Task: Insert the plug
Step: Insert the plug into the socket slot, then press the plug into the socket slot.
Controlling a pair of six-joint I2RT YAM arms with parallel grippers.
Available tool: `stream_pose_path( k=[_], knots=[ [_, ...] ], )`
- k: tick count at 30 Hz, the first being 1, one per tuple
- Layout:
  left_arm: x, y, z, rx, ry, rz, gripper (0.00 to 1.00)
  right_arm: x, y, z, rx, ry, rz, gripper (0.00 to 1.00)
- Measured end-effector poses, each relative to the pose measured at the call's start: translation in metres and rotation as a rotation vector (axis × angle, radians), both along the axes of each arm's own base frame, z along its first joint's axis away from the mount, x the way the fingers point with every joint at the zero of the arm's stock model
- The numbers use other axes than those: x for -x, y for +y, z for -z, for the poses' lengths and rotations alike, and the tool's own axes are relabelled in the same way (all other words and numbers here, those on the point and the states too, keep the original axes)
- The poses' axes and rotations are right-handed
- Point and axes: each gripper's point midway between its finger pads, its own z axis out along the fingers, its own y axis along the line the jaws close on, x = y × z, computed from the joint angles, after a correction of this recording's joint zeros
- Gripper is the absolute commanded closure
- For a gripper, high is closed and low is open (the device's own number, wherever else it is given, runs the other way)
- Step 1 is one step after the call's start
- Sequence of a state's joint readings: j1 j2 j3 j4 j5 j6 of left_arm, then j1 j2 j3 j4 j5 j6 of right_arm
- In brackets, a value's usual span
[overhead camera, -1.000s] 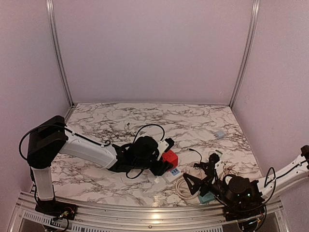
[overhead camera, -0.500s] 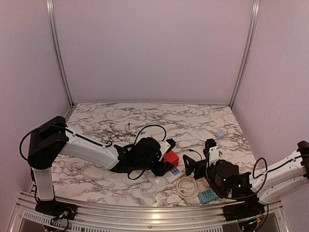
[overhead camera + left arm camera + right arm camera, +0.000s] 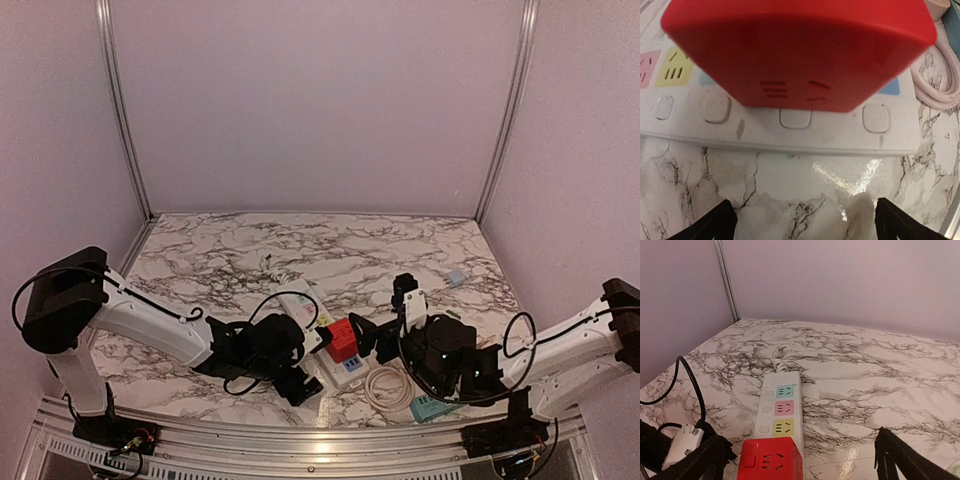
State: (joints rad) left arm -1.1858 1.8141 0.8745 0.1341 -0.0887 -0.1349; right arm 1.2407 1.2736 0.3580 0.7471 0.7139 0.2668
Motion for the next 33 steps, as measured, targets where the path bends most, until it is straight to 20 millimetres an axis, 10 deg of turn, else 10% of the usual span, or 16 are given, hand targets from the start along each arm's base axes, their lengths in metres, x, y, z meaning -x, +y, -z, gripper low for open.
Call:
stream_pose_path(
  k=[8,18,26,33],
  knots=[
    [0.025,0.056,-0.027,0.079,0.002,-0.065,0.01,-0.008,0.045,-0.011,0.008,-0.001,-0.057,0.02],
    [0.038,0.098,-0.073,0.314,-0.087,-0.178,0.01,-0.036,0.043,0.126,0.227,0.184,0.004,0.02],
    [0.044,0.096,-0.068,0.315,-0.118,-0.184,0.01,-0.025,0.067,0.114,0.15,0.224,-0.119,0.01],
    [0.048,0.104,-0.05,0.318,-0.143,-0.187,0.01,-0.018,0.087,0.034,0.041,0.162,-0.163,0.01]
  ],
)
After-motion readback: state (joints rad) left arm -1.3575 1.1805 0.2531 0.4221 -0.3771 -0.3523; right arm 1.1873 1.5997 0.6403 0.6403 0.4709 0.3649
